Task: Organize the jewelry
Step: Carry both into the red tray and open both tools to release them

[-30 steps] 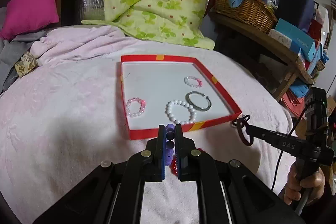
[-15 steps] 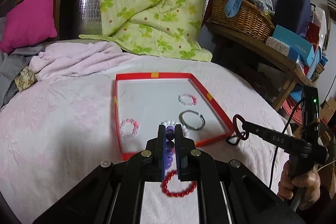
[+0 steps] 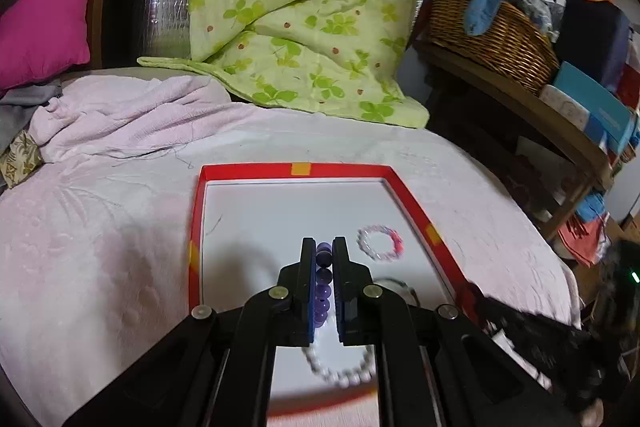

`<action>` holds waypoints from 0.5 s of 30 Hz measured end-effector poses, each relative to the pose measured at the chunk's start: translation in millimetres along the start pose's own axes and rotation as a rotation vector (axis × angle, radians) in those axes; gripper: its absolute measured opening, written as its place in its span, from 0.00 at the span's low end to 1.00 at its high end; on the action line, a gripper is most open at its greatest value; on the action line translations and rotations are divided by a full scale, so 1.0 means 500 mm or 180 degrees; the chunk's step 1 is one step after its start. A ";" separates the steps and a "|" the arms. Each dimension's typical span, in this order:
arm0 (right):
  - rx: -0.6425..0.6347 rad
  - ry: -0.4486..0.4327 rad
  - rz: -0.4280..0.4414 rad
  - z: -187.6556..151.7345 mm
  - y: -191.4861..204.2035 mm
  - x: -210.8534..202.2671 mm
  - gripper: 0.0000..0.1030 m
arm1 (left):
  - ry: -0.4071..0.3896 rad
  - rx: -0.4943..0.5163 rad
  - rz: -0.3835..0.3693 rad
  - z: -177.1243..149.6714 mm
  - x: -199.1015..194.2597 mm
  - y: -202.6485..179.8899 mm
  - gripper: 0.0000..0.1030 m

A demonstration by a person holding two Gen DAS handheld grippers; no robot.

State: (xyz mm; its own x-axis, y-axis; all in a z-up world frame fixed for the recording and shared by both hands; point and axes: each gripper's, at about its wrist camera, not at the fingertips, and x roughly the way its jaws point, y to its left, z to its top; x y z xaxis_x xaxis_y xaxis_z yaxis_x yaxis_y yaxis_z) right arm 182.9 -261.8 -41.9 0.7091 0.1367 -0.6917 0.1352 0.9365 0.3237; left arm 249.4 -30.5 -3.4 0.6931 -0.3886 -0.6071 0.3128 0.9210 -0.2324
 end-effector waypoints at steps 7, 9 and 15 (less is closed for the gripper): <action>0.0005 0.0104 -0.0069 -0.002 -0.011 0.030 0.05 | 0.0168 -0.0157 0.0058 0.008 0.092 0.009 0.08; 0.0017 0.0144 -0.0079 -0.002 -0.013 0.039 0.05 | 0.0234 -0.0178 0.0114 0.003 0.112 0.007 0.08; 0.0019 0.0293 -0.0092 -0.002 -0.014 0.060 0.08 | 0.0426 -0.0037 0.0377 -0.015 0.142 -0.021 0.11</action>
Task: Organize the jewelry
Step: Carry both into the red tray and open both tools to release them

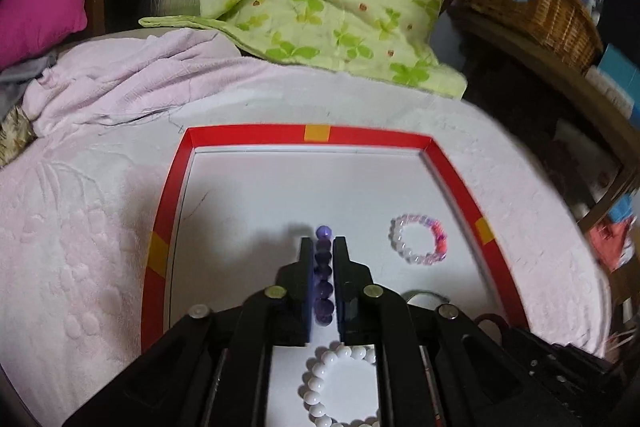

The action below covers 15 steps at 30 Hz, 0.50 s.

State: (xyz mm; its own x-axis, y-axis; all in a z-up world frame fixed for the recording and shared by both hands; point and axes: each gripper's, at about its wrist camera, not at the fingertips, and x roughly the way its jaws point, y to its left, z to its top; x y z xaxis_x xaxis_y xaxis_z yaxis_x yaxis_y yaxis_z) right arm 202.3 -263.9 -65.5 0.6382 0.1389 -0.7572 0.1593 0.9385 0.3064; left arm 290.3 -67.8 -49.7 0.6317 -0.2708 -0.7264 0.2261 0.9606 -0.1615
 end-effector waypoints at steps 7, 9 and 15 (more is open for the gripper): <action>0.0115 -0.0113 0.0134 0.011 -0.017 -0.047 0.16 | -0.0041 0.0411 0.0547 -0.021 -0.046 -0.041 0.53; 0.0169 -0.0139 0.0176 0.012 -0.023 -0.063 0.34 | -0.0127 0.0517 0.0774 -0.026 -0.079 -0.049 0.57; 0.0124 -0.0326 0.0237 0.012 -0.011 -0.116 0.55 | -0.0340 0.0574 0.1089 -0.037 -0.169 -0.045 0.69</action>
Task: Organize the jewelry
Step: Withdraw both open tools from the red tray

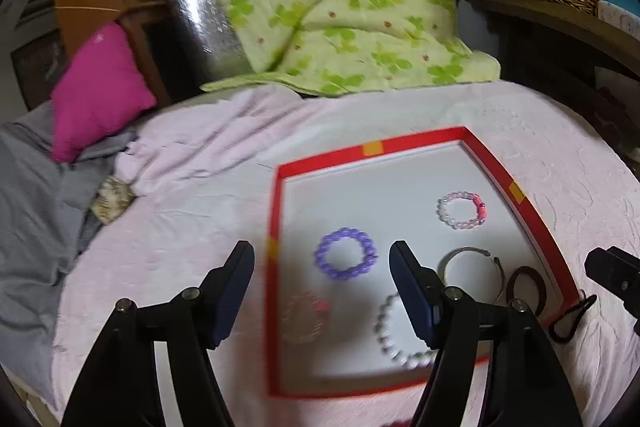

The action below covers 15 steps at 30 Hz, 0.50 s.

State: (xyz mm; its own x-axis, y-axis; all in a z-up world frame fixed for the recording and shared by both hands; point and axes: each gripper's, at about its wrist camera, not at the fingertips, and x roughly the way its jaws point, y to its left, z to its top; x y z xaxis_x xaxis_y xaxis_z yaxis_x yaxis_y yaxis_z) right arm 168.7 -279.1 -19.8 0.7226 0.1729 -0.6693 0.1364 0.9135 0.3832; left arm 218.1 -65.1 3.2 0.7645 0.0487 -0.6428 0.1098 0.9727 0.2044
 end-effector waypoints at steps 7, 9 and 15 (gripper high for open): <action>-0.0192 -0.0037 0.0038 -0.019 0.036 -0.042 0.55 | -0.0153 -0.0057 0.0200 -0.017 -0.077 0.060 0.70; -0.0241 -0.0052 0.0043 -0.025 0.048 -0.053 0.55 | -0.0192 -0.0074 0.0217 -0.021 -0.093 0.075 0.70; -0.0295 -0.0081 0.0066 -0.030 0.065 -0.066 0.55 | -0.0268 -0.0109 0.0224 -0.035 -0.132 0.112 0.70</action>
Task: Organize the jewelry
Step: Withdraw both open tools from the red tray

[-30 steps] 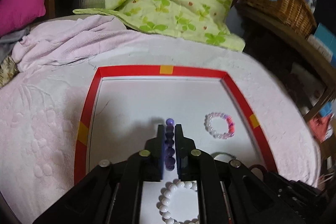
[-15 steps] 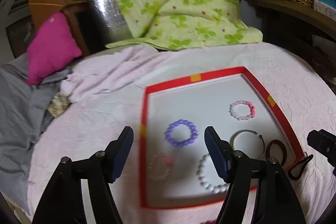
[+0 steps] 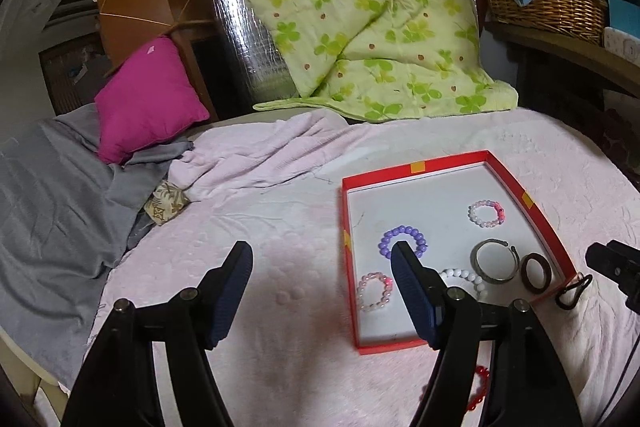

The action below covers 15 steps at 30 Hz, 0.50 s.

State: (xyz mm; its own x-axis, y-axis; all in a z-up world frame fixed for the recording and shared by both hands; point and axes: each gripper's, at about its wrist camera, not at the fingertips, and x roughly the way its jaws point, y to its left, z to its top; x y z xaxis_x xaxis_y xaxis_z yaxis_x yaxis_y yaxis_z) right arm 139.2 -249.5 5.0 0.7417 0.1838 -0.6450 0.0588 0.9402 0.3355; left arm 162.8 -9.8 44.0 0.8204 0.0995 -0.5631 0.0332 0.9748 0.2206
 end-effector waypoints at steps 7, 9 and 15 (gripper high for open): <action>-0.0090 0.0001 0.0015 -0.004 0.026 -0.003 0.55 | -0.0023 0.0018 0.0018 -0.008 -0.009 0.022 0.70; -0.0122 -0.0005 0.0015 -0.004 0.032 -0.005 0.55 | -0.0040 0.0027 0.0037 -0.008 -0.012 0.026 0.70; -0.0149 -0.0007 0.0027 -0.005 0.037 -0.008 0.55 | -0.0051 0.0033 0.0046 -0.012 -0.016 0.033 0.70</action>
State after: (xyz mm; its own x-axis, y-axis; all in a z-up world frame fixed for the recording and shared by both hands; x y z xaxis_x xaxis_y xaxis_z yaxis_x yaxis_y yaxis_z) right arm 135.6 -232.2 12.2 0.7435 0.1912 -0.6408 0.0213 0.9510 0.3084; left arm 153.3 6.9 47.3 0.8299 0.1102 -0.5469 0.0272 0.9711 0.2370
